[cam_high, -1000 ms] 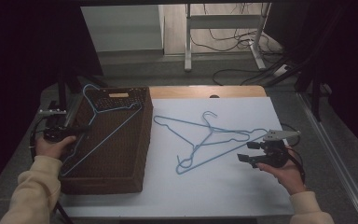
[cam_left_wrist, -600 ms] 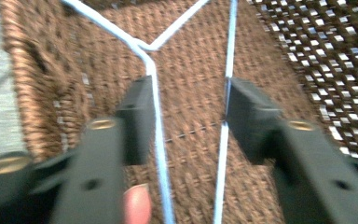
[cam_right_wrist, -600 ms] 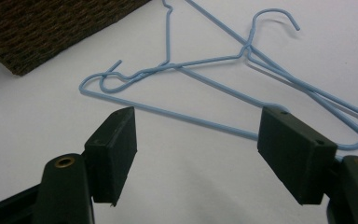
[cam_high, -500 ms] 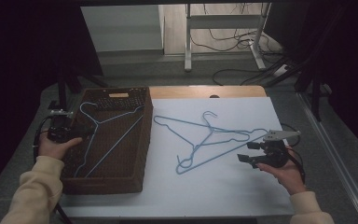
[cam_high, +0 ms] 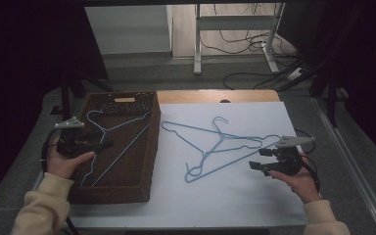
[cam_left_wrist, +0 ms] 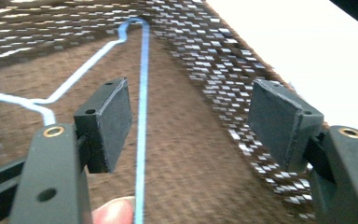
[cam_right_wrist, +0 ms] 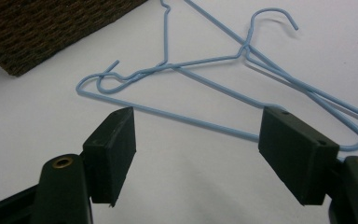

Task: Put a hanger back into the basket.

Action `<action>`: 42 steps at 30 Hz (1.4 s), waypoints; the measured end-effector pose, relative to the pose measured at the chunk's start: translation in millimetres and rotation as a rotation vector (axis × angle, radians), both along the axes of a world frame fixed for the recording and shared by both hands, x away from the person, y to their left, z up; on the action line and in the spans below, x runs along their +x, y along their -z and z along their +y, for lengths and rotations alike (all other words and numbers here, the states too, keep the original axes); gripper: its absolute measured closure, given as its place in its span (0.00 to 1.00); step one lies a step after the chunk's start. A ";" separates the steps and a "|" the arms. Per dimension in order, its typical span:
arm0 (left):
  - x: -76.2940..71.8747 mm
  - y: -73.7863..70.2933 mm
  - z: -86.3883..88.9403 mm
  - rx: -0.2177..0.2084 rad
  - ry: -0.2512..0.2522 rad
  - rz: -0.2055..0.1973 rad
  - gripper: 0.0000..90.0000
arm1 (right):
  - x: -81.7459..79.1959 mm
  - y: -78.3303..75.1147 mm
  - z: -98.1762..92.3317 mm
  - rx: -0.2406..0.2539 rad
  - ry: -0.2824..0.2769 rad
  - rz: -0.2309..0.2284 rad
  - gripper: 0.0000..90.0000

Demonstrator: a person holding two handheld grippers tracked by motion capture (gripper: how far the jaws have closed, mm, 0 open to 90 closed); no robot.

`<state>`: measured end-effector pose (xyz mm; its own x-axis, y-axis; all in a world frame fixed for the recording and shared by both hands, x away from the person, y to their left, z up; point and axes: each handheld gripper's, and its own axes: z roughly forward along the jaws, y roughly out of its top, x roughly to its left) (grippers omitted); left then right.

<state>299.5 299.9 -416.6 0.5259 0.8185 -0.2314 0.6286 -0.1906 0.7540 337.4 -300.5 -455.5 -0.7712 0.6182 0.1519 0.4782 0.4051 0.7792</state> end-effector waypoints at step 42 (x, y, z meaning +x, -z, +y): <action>-15.8 5.9 -103.0 -0.029 0.232 -0.011 0.32 | -7.0 5.1 16.9 -0.081 -0.042 -0.010 0.27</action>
